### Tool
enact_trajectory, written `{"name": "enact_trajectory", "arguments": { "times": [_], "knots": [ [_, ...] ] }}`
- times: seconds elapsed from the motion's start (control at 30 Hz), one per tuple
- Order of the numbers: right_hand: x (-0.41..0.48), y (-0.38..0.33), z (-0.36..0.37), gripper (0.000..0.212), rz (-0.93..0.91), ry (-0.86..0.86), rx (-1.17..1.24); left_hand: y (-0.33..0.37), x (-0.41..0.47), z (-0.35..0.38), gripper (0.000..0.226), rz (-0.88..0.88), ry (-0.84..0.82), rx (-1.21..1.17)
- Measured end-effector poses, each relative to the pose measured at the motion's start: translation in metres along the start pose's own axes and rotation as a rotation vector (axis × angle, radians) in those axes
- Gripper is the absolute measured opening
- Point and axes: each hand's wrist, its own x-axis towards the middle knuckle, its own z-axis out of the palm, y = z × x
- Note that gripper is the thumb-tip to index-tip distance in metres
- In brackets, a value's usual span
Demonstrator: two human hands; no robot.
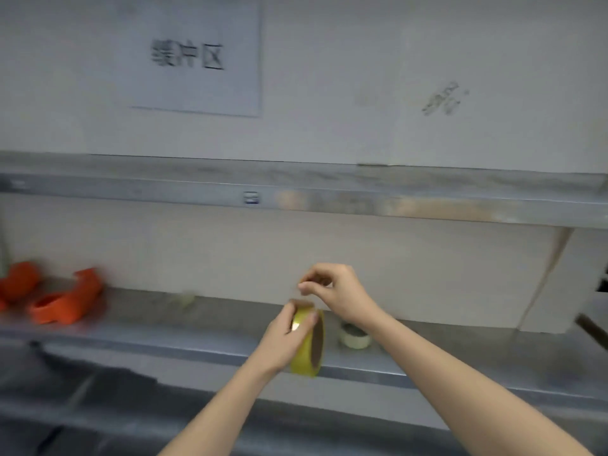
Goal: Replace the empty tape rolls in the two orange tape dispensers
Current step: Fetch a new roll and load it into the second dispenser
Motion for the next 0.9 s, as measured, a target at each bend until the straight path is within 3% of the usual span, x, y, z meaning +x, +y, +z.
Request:
{"name": "enact_trajectory", "arguments": {
  "times": [0.43, 0.63, 0.9],
  "knots": [
    [0.058, -0.136, 0.245, 0.012, -0.074, -0.137, 0.265, -0.069, -0.135, -0.247, 0.057, -0.046, 0.247, 0.189],
    [0.108, -0.164, 0.328, 0.017, -0.123, -0.216, 0.335, -0.106, -0.124, -0.342, 0.069, 0.001, 0.279, 0.302],
    [0.217, -0.187, 0.414, 0.015, -0.152, -0.171, 0.37, -0.141, -0.058, -0.462, 0.081, 0.006, 0.303, 0.217]
  ]
}}
